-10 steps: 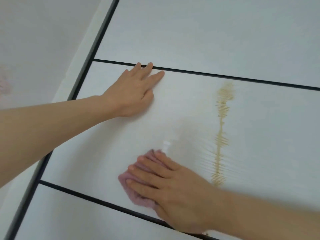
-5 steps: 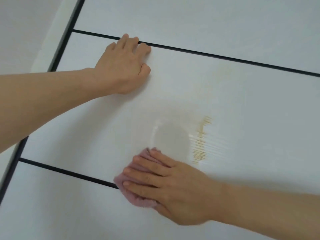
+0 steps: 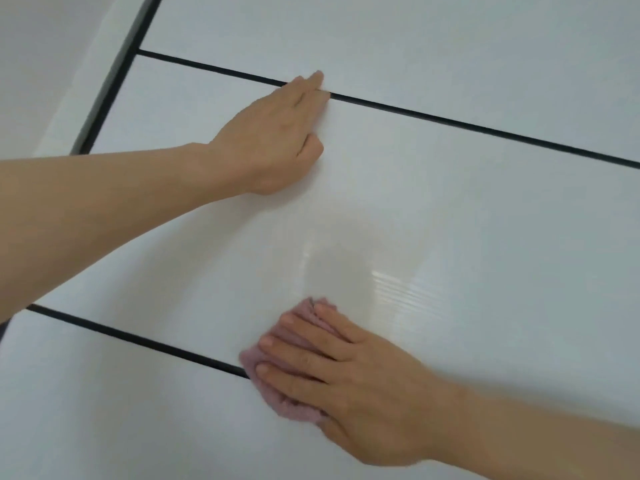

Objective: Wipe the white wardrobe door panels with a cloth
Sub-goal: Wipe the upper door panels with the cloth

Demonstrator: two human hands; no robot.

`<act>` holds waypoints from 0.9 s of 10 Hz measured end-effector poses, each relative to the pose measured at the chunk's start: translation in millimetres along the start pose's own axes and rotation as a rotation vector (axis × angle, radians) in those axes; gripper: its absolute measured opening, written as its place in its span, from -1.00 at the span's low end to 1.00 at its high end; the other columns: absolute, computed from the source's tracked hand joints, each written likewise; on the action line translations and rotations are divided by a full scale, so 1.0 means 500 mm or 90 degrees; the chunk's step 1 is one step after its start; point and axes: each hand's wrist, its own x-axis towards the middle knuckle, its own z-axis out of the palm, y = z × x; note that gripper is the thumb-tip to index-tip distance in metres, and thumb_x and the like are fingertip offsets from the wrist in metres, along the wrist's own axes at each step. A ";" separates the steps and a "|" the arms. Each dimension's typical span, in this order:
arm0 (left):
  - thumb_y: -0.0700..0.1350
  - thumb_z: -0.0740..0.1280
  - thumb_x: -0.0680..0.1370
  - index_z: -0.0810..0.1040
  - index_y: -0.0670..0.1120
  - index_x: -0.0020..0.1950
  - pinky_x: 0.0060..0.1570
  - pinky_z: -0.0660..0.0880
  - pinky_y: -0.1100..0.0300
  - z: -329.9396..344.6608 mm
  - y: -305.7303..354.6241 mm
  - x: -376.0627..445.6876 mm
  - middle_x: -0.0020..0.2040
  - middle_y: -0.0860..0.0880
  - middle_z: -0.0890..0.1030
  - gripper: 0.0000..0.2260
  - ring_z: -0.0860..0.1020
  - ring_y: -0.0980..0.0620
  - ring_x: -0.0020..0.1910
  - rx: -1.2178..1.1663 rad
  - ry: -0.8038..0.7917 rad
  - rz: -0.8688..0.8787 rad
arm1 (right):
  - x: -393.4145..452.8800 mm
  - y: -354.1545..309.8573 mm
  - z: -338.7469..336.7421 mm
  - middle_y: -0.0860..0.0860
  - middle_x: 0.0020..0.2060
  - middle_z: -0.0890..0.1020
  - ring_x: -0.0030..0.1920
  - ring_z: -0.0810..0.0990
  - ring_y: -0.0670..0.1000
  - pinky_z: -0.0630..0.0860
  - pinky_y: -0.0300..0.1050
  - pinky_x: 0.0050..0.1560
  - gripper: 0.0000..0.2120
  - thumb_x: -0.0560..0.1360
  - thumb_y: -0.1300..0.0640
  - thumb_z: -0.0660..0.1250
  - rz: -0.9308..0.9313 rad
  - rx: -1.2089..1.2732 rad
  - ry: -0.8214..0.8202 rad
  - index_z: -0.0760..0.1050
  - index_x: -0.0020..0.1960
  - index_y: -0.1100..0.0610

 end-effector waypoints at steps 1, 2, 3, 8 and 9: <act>-0.03 -0.07 0.68 0.04 0.04 0.65 0.56 -0.08 0.08 0.002 0.025 0.005 0.65 -0.04 0.03 -0.50 -0.03 -0.07 0.63 0.001 -0.041 0.070 | -0.042 0.060 -0.001 0.06 0.62 0.21 0.65 0.01 0.17 -0.03 0.19 0.62 -0.41 0.63 0.00 0.13 -0.026 0.002 -0.007 0.19 0.63 0.12; -0.06 -0.02 0.70 0.12 0.03 0.64 0.48 -0.09 0.23 0.000 0.033 0.011 0.64 -0.07 0.09 -0.53 0.03 -0.06 0.61 0.025 -0.024 0.064 | -0.038 0.196 -0.090 0.38 0.41 0.44 0.41 0.40 0.48 0.11 -0.13 0.50 -0.45 0.61 0.13 0.06 0.169 0.001 0.084 0.31 0.49 0.45; -0.04 -0.02 0.67 0.20 0.03 0.61 0.44 0.10 0.09 0.001 0.047 0.011 0.60 -0.07 0.19 -0.53 0.15 -0.10 0.54 0.035 -0.001 0.052 | -0.046 0.287 -0.175 0.63 -0.19 0.53 -0.30 0.54 0.69 0.15 0.13 -0.17 -0.63 0.42 0.36 0.09 0.274 -0.016 0.286 0.44 0.00 0.67; 0.04 -0.05 0.55 0.34 0.06 0.49 0.33 0.31 -0.05 -0.031 0.080 0.016 0.36 -0.07 0.38 -0.48 0.33 -0.16 0.34 -0.019 -0.060 -0.052 | -0.112 0.365 -0.067 0.18 0.59 0.22 0.57 0.14 0.34 0.06 0.33 0.55 -0.37 0.61 -0.03 -0.11 0.392 -0.119 0.094 0.11 0.64 0.16; 0.04 -0.06 0.55 0.36 0.04 0.47 0.23 0.27 0.07 -0.038 0.081 0.021 0.29 -0.06 0.42 -0.49 0.36 -0.14 0.29 -0.047 -0.056 -0.065 | -0.071 0.322 -0.067 0.25 0.56 0.27 0.54 0.19 0.41 0.08 0.40 0.52 -0.40 0.62 0.01 -0.03 0.455 -0.093 0.161 0.19 0.62 0.20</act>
